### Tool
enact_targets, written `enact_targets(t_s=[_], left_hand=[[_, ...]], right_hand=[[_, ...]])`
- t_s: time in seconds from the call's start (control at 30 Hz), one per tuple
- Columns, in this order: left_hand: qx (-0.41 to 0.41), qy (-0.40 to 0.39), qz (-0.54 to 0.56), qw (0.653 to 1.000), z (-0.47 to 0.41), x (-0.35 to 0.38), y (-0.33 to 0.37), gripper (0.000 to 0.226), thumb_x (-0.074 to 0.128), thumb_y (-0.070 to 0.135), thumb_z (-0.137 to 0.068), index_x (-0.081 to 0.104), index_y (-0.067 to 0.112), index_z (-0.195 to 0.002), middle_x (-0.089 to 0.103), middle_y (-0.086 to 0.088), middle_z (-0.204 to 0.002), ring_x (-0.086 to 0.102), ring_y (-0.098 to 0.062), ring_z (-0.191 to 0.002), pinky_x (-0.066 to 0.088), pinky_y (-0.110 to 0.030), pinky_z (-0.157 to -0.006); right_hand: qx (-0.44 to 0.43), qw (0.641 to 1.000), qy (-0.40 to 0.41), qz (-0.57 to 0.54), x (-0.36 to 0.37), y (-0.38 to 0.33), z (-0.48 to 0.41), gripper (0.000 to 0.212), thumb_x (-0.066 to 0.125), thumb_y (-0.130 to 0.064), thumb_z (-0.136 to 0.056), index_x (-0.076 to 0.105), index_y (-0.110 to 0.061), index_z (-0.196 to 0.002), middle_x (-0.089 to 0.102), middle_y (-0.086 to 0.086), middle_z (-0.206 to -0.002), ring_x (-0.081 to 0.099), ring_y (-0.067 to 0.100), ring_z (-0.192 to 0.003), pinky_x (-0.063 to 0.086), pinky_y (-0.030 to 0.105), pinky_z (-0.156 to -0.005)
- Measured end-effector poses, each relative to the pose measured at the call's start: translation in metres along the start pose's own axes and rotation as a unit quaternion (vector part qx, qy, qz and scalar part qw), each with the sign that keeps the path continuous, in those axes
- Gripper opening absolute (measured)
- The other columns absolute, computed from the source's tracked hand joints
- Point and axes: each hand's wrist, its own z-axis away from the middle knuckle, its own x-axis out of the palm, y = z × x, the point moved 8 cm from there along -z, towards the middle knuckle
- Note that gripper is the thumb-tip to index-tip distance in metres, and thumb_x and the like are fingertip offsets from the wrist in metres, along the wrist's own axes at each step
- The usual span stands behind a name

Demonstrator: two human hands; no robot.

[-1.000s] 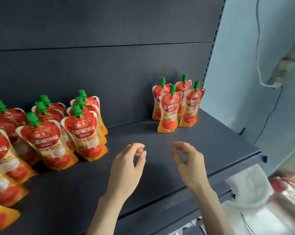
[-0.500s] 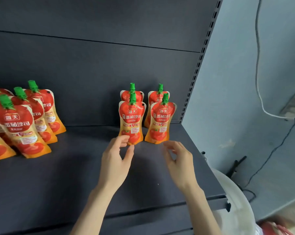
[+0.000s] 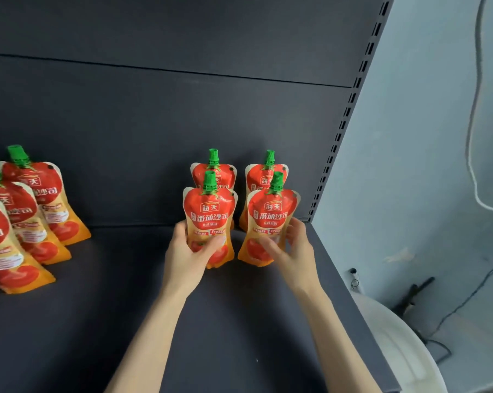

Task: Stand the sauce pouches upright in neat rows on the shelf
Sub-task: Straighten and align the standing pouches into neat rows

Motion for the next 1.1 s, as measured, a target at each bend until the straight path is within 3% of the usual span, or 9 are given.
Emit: enact_targets(t_s=[0.17, 0.27, 0.33, 0.43, 0.5, 0.63, 0.73, 0.93, 1.1], left_hand=[[0.006, 0.013, -0.006, 1.0, 0.009, -0.004, 0.0, 0.036, 0.075, 0.031, -0.075, 0.061, 0.023, -0.106, 0.068, 0.008, -0.099, 0.065, -0.009, -0.093, 0.055, -0.029, -0.077], [0.012, 0.038, 0.021, 0.999, 0.036, -0.015, 0.012, 0.027, 0.071, 0.031, -0.078, 0.062, 0.028, -0.103, 0.07, 0.012, -0.094, 0.065, -0.003, -0.091, 0.053, -0.022, -0.072], [0.007, 0.054, 0.039, 0.998, 0.062, -0.027, 0.016, 0.027, 0.066, 0.035, -0.079, 0.06, 0.031, -0.105, 0.069, 0.016, -0.096, 0.064, 0.0, -0.093, 0.053, -0.017, -0.07], [-0.012, 0.081, 0.072, 0.994, 0.102, -0.052, 0.018, 0.031, 0.06, 0.039, -0.078, 0.058, 0.03, -0.107, 0.068, 0.016, -0.098, 0.064, 0.0, -0.093, 0.052, -0.014, -0.066], [-0.031, 0.106, 0.095, 0.989, 0.127, -0.073, 0.014, 0.034, 0.057, 0.041, -0.075, 0.058, 0.03, -0.107, 0.068, 0.015, -0.096, 0.065, -0.001, -0.092, 0.051, -0.015, -0.065], [-0.052, 0.168, 0.106, 0.979, 0.168, -0.12, 0.01, 0.03, 0.055, 0.041, -0.075, 0.059, 0.026, -0.1, 0.069, 0.01, -0.089, 0.067, -0.006, -0.086, 0.051, -0.022, -0.066], [-0.043, 0.198, 0.074, 0.976, 0.192, -0.16, 0.007, 0.026, 0.057, 0.039, -0.075, 0.058, 0.019, -0.091, 0.068, 0.006, -0.083, 0.067, -0.008, -0.078, 0.054, -0.021, -0.057], [-0.035, 0.196, 0.022, 0.98, 0.232, -0.254, -0.016, 0.019, 0.058, 0.038, -0.075, 0.058, 0.023, -0.085, 0.067, 0.011, -0.082, 0.066, -0.007, -0.075, 0.052, -0.021, -0.056], [-0.043, 0.179, 0.011, 0.983, 0.248, -0.345, -0.034, 0.017, 0.056, 0.039, -0.078, 0.057, 0.028, -0.09, 0.068, 0.007, -0.081, 0.065, 0.0, -0.076, 0.05, -0.015, -0.054]], right_hand=[[0.002, 0.997, -0.04, -0.064, 0.011, 0.008, -0.006, 0.029, 0.073, -0.015, -0.079, 0.062, -0.015, -0.106, 0.07, -0.006, -0.094, 0.066, 0.005, -0.082, 0.05, 0.02, -0.071], [-0.006, 0.99, -0.071, -0.125, 0.01, -0.005, 0.01, 0.017, 0.069, -0.012, -0.083, 0.065, -0.015, -0.098, 0.073, -0.005, -0.086, 0.068, 0.011, -0.08, 0.053, 0.022, -0.068], [-0.002, 0.983, -0.11, -0.15, 0.015, -0.014, 0.027, 0.011, 0.066, -0.016, -0.085, 0.064, -0.016, -0.096, 0.073, 0.0, -0.086, 0.069, 0.018, -0.081, 0.057, 0.031, -0.064], [0.003, 0.97, -0.162, -0.18, 0.028, -0.031, 0.058, 0.018, 0.064, -0.028, -0.085, 0.063, -0.015, -0.098, 0.072, 0.002, -0.086, 0.07, 0.018, -0.079, 0.054, 0.027, -0.057], [0.023, 0.96, -0.188, -0.207, 0.04, -0.038, 0.081, 0.023, 0.058, -0.034, -0.084, 0.063, -0.017, -0.098, 0.073, 0.0, -0.087, 0.07, 0.015, -0.081, 0.054, 0.023, -0.062], [0.053, 0.946, -0.218, -0.233, 0.069, -0.054, 0.125, 0.026, 0.054, -0.034, -0.085, 0.064, -0.014, -0.098, 0.073, 0.005, -0.09, 0.07, 0.02, -0.084, 0.057, 0.027, -0.071], [0.054, 0.944, -0.224, -0.237, 0.099, -0.068, 0.158, 0.028, 0.056, -0.035, -0.083, 0.063, -0.012, -0.095, 0.073, 0.005, -0.087, 0.07, 0.02, -0.082, 0.056, 0.026, -0.069], [0.066, 0.948, -0.214, -0.227, 0.177, -0.09, 0.232, 0.03, 0.057, -0.039, -0.081, 0.063, -0.011, -0.091, 0.072, 0.006, -0.085, 0.07, 0.022, -0.079, 0.057, 0.029, -0.069], [0.083, 0.958, -0.19, -0.199, 0.241, -0.106, 0.292, 0.032, 0.058, -0.044, -0.081, 0.063, -0.014, -0.093, 0.073, 0.004, -0.088, 0.071, 0.021, -0.083, 0.058, 0.042, -0.078]])
